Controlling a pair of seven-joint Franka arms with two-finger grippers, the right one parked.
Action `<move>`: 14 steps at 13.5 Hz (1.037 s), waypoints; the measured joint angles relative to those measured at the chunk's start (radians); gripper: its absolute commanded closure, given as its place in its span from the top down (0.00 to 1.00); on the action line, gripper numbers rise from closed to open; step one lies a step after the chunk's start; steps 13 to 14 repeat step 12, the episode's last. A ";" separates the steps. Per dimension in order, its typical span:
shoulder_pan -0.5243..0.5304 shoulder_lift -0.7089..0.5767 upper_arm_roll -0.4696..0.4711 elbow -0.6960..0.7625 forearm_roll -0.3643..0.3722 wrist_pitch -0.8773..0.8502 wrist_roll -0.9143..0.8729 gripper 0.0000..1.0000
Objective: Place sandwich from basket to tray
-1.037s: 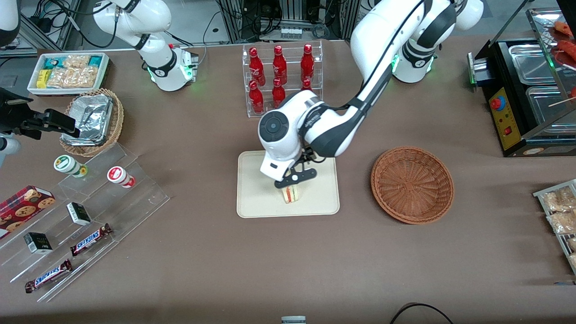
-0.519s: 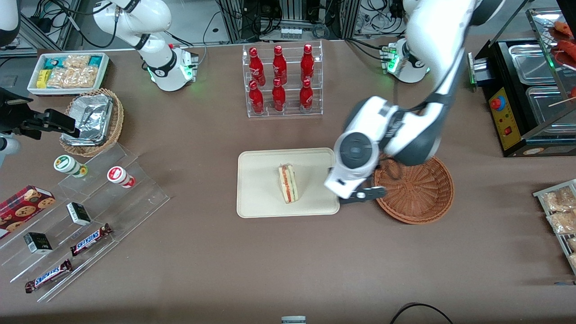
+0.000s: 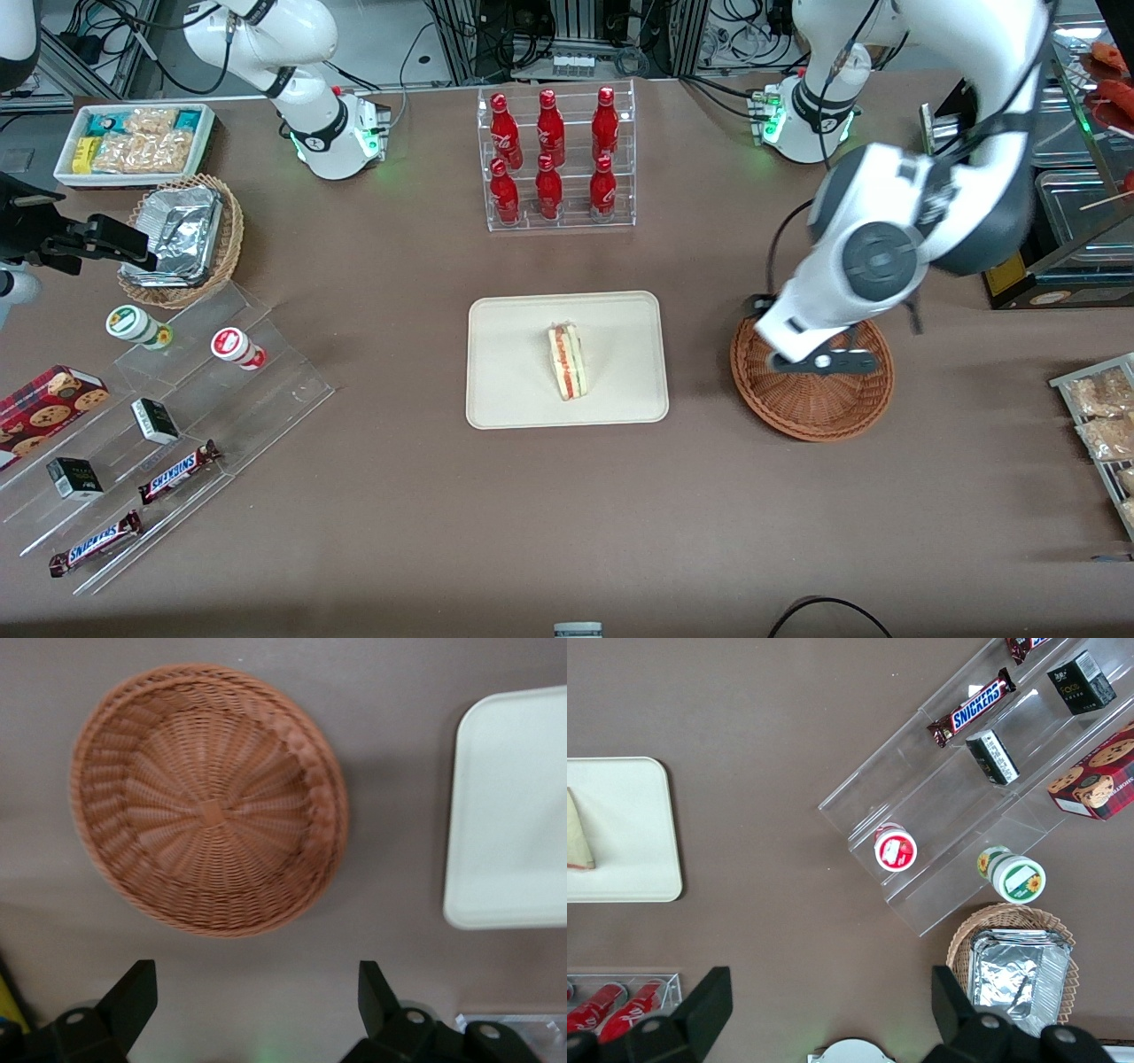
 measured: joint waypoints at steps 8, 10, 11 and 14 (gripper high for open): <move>0.173 -0.201 0.024 -0.003 -0.037 -0.152 0.278 1.00; 0.174 -0.224 0.047 0.031 -0.037 -0.187 0.283 1.00; 0.174 -0.229 0.054 0.051 -0.037 -0.200 0.285 1.00; 0.174 -0.231 0.057 0.063 -0.037 -0.207 0.285 1.00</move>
